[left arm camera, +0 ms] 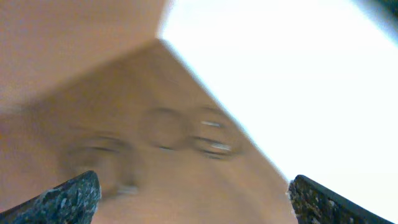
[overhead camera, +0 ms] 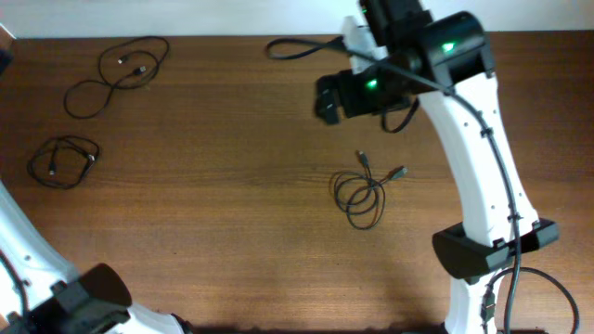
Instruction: Untangle cables
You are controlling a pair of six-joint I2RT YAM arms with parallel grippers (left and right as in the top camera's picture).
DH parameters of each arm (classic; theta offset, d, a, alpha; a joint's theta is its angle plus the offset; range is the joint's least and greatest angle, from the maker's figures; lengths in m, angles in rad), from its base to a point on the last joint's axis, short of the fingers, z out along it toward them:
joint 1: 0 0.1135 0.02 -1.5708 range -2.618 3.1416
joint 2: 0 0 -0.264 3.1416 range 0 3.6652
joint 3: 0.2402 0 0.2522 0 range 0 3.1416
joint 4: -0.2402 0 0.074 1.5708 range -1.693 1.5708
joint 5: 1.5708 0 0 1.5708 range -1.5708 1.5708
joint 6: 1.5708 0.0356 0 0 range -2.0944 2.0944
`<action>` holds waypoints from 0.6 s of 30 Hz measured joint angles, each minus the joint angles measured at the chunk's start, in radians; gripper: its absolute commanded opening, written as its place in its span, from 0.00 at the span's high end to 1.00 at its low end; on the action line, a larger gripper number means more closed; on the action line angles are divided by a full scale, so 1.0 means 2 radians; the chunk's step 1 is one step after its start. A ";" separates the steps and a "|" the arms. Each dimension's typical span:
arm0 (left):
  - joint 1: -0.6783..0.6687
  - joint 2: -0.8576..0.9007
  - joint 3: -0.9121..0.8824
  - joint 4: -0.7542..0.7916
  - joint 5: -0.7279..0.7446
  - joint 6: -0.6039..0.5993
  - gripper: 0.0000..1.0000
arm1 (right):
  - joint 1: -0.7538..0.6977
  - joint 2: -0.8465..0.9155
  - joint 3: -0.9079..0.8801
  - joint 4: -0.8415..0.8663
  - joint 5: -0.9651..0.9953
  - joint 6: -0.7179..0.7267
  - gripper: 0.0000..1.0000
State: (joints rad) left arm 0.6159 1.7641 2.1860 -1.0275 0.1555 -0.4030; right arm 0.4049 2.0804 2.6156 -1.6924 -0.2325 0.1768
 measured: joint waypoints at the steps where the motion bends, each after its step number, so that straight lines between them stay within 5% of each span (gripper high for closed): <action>1: -0.015 -0.006 0.002 0.000 0.045 -0.024 0.01 | -0.017 0.000 -0.008 0.000 0.016 0.004 0.02; 4: -0.071 -0.004 0.002 -0.032 0.125 -0.052 0.01 | -0.062 0.000 -0.033 0.000 0.034 0.011 0.01; 8: -0.179 0.002 0.001 -0.097 0.162 -0.016 0.01 | -0.111 -0.013 -0.119 0.000 0.029 0.001 0.02; 18: -0.384 0.022 -0.029 -0.188 0.078 0.022 0.01 | -0.172 -0.194 -0.263 0.000 0.026 -0.001 0.02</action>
State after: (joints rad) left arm -0.1524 1.8080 2.1288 -1.4044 0.3119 -0.3584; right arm 0.0616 1.6917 2.0895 -1.6928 -0.1810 0.1753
